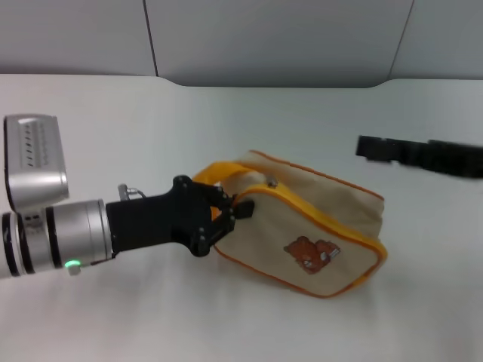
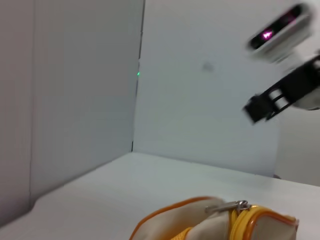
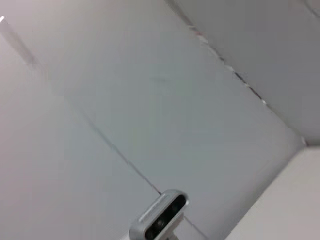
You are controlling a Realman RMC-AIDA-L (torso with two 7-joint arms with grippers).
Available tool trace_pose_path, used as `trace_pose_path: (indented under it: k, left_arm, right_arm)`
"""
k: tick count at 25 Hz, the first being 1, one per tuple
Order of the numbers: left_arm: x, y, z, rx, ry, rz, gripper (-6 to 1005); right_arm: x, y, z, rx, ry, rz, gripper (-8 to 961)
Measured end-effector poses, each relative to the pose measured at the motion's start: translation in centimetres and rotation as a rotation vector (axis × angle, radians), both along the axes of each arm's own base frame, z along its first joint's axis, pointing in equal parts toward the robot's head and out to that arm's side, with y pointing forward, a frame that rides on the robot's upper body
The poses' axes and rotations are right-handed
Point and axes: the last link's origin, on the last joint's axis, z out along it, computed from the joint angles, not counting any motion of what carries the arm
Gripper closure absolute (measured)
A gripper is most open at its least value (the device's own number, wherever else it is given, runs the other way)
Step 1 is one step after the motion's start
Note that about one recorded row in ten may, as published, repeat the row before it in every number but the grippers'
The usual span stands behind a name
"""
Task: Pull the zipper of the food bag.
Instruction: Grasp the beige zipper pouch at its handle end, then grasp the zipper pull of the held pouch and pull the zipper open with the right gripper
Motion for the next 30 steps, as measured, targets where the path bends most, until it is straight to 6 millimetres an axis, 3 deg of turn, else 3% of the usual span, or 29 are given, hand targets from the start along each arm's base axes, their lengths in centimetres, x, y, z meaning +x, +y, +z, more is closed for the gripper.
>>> trace_pose_path:
  k: [1,8,16,30]
  left_arm:
    - [0.2,0.1,0.2,0.006,0.0,-0.013,931]
    - [0.9,0.7,1.1,0.058,-0.002,-0.084,936]
    - [0.9,0.6,1.1,0.084,0.006,-0.122,935]
    - [1.1,0.6,1.0,0.077,-0.001,-0.119,940]
  right_arm:
    - [-0.2,0.6,-0.5,-0.1,0.024,-0.114,259]
    - [-0.5,0.3,-2.4,-0.309,0.094,-0.304,264]
    - [0.6,0.6,-4.1,-0.33,0.088,-0.445,269]
    - [0.6,0.8,-6.4,-0.34,0.084,-0.523,279]
